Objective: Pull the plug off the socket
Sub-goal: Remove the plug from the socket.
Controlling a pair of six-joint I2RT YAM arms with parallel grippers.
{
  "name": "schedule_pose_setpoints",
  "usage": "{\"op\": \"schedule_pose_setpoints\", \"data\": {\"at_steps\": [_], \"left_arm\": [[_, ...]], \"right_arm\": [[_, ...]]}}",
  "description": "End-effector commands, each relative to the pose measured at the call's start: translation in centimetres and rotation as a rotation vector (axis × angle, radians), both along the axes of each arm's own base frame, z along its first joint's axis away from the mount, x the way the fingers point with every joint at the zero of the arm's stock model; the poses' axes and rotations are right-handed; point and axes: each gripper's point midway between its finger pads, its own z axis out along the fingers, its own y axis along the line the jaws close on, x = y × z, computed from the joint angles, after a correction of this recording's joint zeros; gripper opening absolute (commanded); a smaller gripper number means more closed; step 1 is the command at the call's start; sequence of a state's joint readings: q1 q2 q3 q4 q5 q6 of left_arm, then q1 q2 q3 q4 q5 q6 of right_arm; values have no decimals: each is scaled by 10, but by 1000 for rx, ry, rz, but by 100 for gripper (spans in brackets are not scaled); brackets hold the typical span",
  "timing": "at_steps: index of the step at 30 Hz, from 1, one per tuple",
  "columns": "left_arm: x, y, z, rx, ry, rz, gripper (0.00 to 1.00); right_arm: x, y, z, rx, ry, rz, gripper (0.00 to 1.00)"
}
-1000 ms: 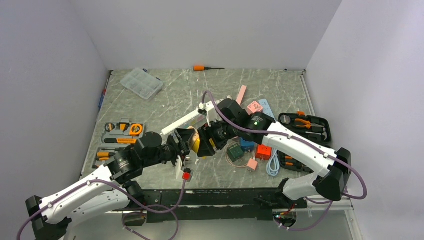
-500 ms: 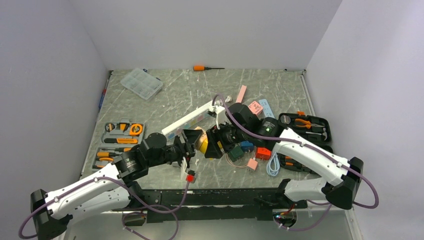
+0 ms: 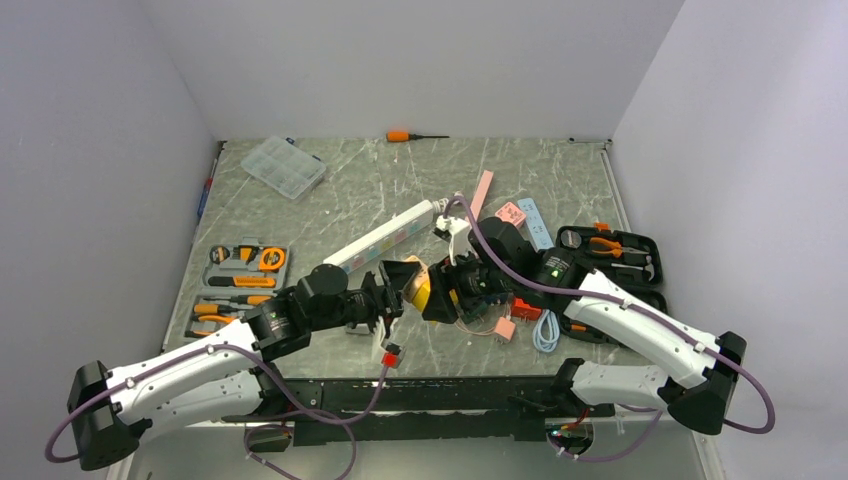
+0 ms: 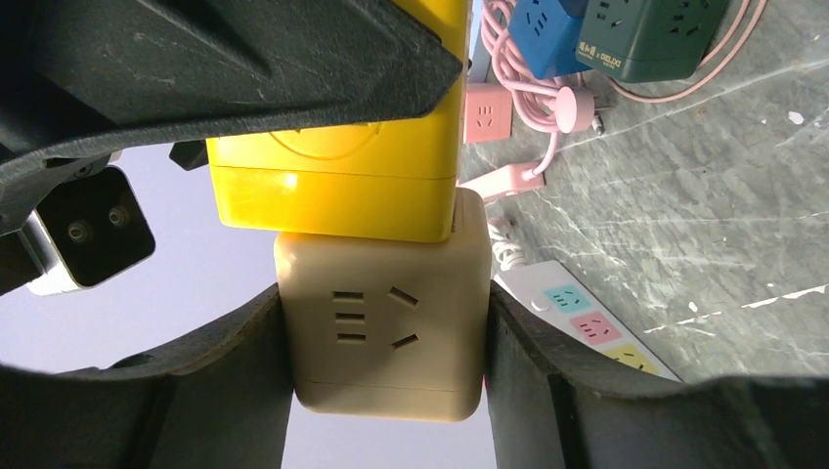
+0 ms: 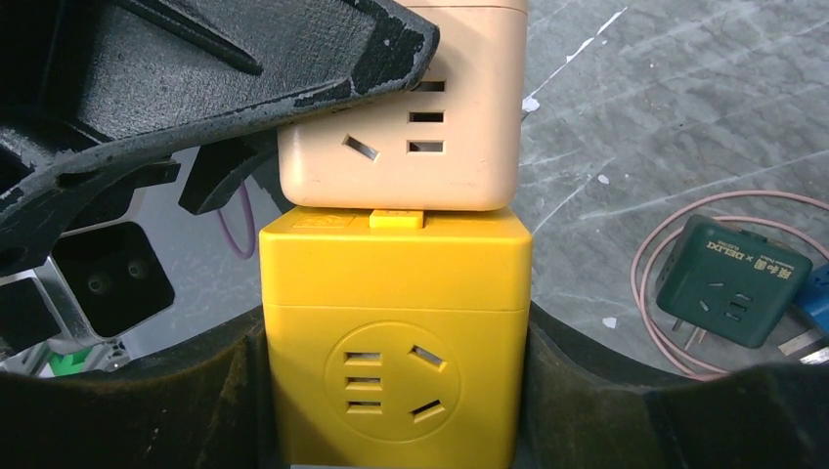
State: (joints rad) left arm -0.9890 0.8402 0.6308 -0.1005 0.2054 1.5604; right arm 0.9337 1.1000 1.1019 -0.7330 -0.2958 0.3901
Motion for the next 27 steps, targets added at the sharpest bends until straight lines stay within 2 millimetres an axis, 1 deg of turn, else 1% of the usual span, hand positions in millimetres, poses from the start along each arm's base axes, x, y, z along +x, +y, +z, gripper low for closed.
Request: {"op": "schedule_pose_setpoints", "data": {"at_steps": [1, 6, 13, 19, 23, 27], "left_arm": [[55, 90, -71, 394, -38, 408, 0], [62, 104, -84, 468, -2, 465, 0], [70, 123, -89, 487, 31, 530, 0], [71, 133, -91, 469, 63, 561, 0], [70, 132, -86, 432, 78, 563, 0], [73, 118, -69, 353, 93, 541, 0]], "right_arm": [[-63, -46, 1, -80, 217, 61, 0], [-66, -51, 0, -105, 225, 61, 0], [-68, -58, -3, -103, 218, 35, 0], [-66, -59, -2, -83, 190, 27, 0], [-60, -57, -1, -62, 154, 5, 0], [-45, -55, -11, -70, 117, -61, 0]]}}
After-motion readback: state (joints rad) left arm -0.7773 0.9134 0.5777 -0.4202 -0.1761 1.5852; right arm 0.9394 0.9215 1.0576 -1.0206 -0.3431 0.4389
